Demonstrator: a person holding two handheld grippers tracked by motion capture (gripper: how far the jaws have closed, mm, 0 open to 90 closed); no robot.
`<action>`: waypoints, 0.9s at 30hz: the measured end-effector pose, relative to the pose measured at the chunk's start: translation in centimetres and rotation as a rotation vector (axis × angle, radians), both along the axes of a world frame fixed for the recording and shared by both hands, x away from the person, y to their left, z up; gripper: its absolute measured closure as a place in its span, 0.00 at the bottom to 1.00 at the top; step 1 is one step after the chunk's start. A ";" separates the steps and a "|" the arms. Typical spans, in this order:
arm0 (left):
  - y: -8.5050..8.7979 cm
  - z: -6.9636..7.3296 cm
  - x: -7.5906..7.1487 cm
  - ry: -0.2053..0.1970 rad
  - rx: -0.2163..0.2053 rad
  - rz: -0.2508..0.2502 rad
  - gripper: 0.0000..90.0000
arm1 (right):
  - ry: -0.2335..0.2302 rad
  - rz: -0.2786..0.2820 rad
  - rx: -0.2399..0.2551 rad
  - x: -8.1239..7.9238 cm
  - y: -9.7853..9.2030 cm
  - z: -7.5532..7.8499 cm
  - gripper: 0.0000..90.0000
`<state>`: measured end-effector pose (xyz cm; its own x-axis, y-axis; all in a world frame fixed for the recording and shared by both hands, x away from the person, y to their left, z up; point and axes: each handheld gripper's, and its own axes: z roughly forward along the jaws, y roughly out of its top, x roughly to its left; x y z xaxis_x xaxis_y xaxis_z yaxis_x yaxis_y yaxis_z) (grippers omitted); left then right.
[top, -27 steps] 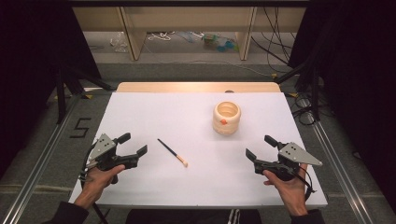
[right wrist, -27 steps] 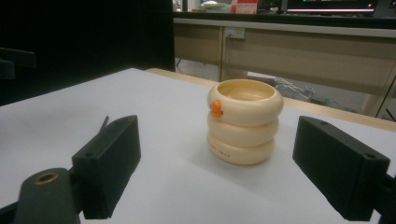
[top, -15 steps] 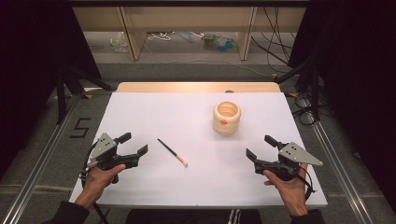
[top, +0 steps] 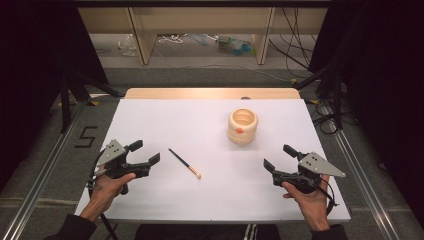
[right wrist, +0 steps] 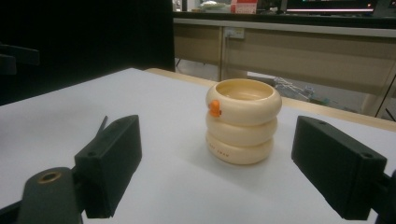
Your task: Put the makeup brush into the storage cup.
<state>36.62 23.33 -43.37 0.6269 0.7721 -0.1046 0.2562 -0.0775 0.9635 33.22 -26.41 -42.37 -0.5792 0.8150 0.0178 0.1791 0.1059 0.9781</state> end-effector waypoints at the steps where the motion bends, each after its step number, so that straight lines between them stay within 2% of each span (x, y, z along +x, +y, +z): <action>1: -0.1 0.2 0.1 -0.002 0.001 -0.009 0.17 | -0.005 0.006 0.007 0.1 0.0 0.0 0.19; 2: -0.2 0.4 0.2 -0.003 0.007 -0.024 0.17 | -0.011 0.010 0.019 0.1 0.1 -0.1 0.19; 5: -0.5 0.9 0.7 -0.001 0.038 -0.045 0.17 | -0.001 0.004 0.003 0.0 0.0 0.0 0.19; 6: -0.6 0.9 0.8 0.003 0.051 -0.062 0.18 | 0.001 0.014 0.016 0.1 0.1 -0.1 0.19; 10: -1.0 1.0 1.7 0.036 0.080 -0.127 0.17 | 0.004 0.017 0.003 0.1 0.0 0.0 0.20; 13: -1.5 1.0 2.5 0.072 0.122 -0.168 0.18 | -0.003 0.019 0.008 0.2 0.1 -0.1 0.20; 14: -1.6 1.0 2.8 0.071 0.141 -0.186 0.17 | 0.003 0.021 0.013 0.1 0.1 -0.1 0.20; 17: -2.1 1.1 3.4 0.090 0.183 -0.213 0.17 | 0.004 0.020 0.012 0.2 0.1 -0.1 0.20; 19: -2.4 1.2 3.9 0.089 0.197 -0.209 0.17 | 0.006 0.014 0.003 0.1 0.1 -0.1 0.20; 21: -2.7 1.3 4.4 0.115 0.195 -0.223 0.18 | 0.003 0.014 0.002 0.2 0.1 -0.1 0.20; 22: -2.8 1.3 4.6 0.109 0.209 -0.229 0.18 | 0.001 0.014 0.001 0.2 0.1 -0.1 0.20; 24: -3.2 1.4 4.9 0.129 0.227 -0.255 0.18 | 0.011 0.027 0.002 0.2 0.1 -0.1 0.21; 27: -3.9 1.6 5.3 0.137 0.274 -0.309 0.17 | 0.023 0.022 -0.006 0.1 0.1 -0.1 0.21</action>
